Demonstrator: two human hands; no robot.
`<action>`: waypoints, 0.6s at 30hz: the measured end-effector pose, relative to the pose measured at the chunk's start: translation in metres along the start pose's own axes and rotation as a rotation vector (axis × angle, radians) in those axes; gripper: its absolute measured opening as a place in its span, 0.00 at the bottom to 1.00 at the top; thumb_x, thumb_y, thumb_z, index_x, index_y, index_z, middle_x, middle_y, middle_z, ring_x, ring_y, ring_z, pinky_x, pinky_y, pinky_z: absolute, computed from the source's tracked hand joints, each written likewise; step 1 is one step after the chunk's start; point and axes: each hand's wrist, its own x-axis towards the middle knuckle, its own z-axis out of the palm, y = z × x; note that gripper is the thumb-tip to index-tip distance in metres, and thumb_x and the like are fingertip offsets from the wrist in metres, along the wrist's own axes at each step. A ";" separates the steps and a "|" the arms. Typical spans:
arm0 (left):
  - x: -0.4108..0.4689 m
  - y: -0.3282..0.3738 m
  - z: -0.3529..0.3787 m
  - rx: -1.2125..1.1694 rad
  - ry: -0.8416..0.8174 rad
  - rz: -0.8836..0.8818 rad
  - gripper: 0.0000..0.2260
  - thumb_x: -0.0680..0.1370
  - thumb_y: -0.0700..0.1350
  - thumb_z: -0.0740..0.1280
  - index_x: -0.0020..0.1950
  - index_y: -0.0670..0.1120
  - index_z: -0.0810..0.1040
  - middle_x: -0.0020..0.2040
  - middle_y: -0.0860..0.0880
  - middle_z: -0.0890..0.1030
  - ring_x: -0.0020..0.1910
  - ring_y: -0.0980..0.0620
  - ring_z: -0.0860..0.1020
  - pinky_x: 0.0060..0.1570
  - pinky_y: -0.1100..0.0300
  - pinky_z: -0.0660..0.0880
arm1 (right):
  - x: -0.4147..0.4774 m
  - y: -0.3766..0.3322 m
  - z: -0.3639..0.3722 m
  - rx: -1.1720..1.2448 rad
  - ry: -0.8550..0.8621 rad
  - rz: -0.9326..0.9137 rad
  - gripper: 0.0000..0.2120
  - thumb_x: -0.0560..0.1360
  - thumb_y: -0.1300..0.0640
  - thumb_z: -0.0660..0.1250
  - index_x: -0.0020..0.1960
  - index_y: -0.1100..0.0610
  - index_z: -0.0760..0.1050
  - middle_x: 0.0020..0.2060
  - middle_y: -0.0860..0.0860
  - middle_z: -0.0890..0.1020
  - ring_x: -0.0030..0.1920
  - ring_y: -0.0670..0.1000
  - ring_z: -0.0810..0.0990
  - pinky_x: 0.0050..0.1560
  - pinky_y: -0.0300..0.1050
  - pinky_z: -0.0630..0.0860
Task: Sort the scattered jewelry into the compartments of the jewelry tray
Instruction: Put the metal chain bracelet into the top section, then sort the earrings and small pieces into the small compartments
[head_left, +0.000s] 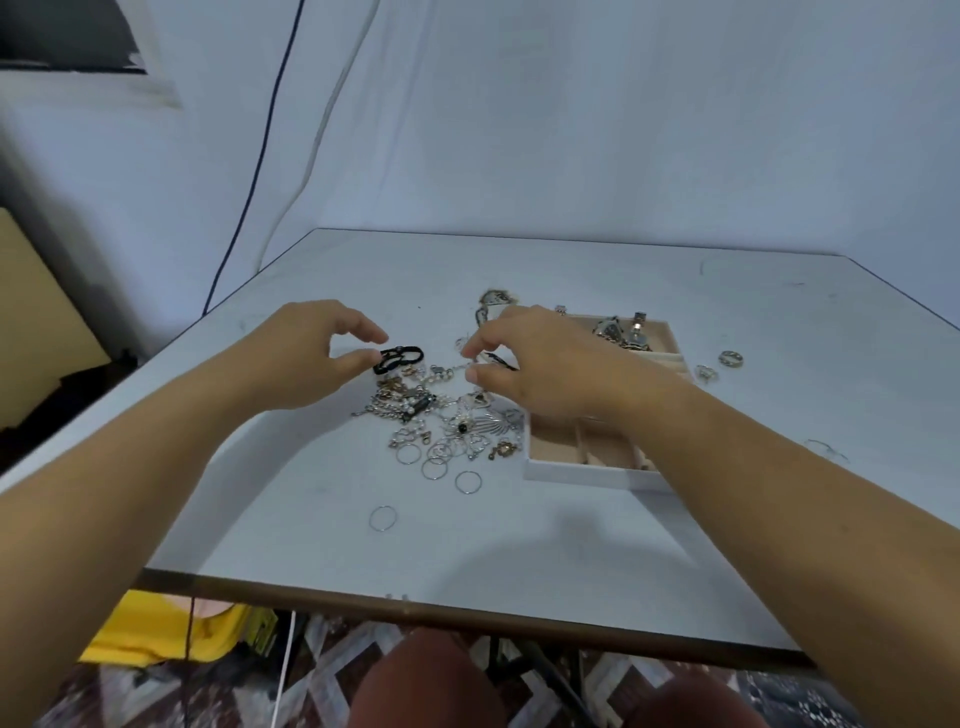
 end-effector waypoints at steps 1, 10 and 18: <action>0.000 -0.002 0.003 0.004 -0.002 0.001 0.09 0.77 0.52 0.66 0.57 0.58 0.79 0.53 0.57 0.76 0.51 0.58 0.70 0.54 0.60 0.67 | 0.003 -0.003 0.002 0.009 -0.005 0.003 0.16 0.77 0.42 0.62 0.62 0.45 0.74 0.57 0.47 0.74 0.58 0.48 0.72 0.55 0.45 0.67; 0.009 -0.008 0.024 -0.020 -0.027 0.037 0.08 0.77 0.49 0.67 0.55 0.55 0.82 0.52 0.53 0.76 0.52 0.54 0.74 0.48 0.61 0.65 | 0.012 -0.005 0.016 0.002 0.010 0.054 0.15 0.76 0.43 0.62 0.60 0.46 0.75 0.55 0.48 0.76 0.57 0.49 0.73 0.59 0.49 0.70; 0.006 -0.021 0.041 -0.100 0.127 0.073 0.03 0.75 0.48 0.69 0.46 0.52 0.82 0.46 0.52 0.77 0.46 0.54 0.76 0.47 0.62 0.67 | 0.009 -0.005 0.029 -0.034 0.018 0.088 0.12 0.77 0.44 0.61 0.56 0.45 0.77 0.55 0.46 0.78 0.57 0.49 0.72 0.68 0.54 0.61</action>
